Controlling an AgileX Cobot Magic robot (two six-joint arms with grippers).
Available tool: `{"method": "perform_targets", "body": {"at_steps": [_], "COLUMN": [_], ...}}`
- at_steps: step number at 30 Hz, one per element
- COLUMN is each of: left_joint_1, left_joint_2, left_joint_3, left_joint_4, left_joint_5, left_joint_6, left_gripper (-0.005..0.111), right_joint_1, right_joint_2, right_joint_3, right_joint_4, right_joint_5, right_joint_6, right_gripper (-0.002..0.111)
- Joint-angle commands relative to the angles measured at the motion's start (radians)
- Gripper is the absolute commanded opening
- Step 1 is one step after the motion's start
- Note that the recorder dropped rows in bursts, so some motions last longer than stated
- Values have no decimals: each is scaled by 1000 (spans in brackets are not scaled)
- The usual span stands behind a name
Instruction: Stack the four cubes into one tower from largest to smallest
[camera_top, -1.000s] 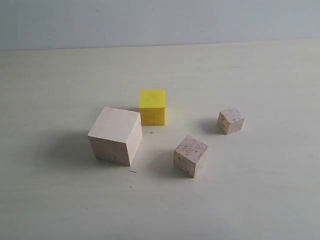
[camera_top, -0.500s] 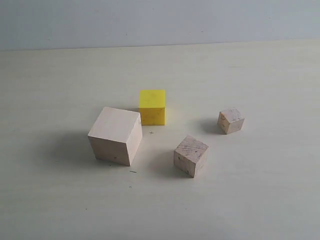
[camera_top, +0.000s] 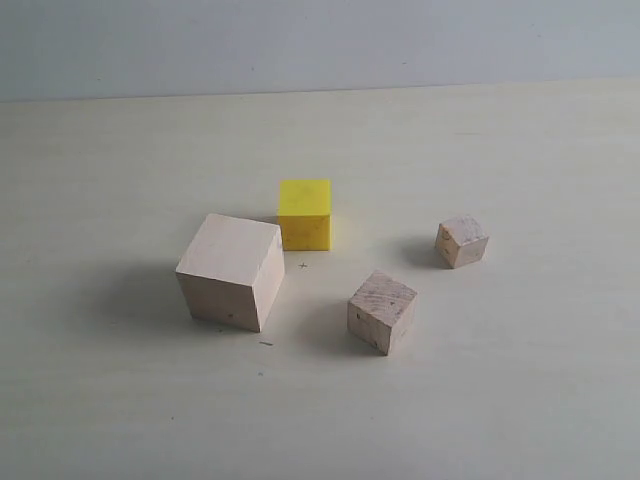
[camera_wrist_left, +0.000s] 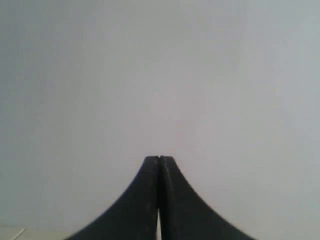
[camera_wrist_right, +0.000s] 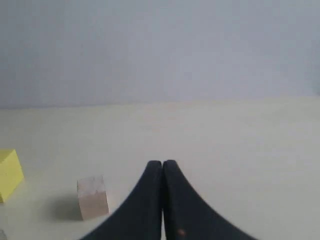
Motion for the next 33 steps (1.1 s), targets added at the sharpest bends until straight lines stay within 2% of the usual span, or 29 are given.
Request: {"method": "perform_targets", "body": {"at_steps": [1, 4, 10, 17, 23, 30, 33], "left_joint_1": [1, 1, -41, -57, -57, -59, -93], "left_joint_2": [16, 48, 65, 138, 264, 455, 529], "left_joint_3": [-57, -84, -124, -208, -327, -473, -502], "left_joint_4": [-7, -7, -7, -7, -7, -37, -86], "left_joint_5": [-62, -64, -46, 116, 151, 277, 316], "left_joint_6": [-7, -7, -9, -37, -37, -37, -37], "left_gripper": [0, 0, 0, 0, 0, 0, 0], "right_joint_1": [-4, -4, -4, -4, -4, -4, -4], "right_joint_2": [-7, -7, -7, -7, 19, 180, 287], "right_joint_3": [4, 4, 4, 4, -138, -321, -408], "right_joint_4": [-4, -4, -4, 1, 4, -13, -13], "right_joint_5": [-225, -329, -358, -610, -429, -351, -269], "right_joint_6": [0, 0, 0, 10, 104, 104, 104], "right_gripper": [0, 0, 0, 0, 0, 0, 0]}}
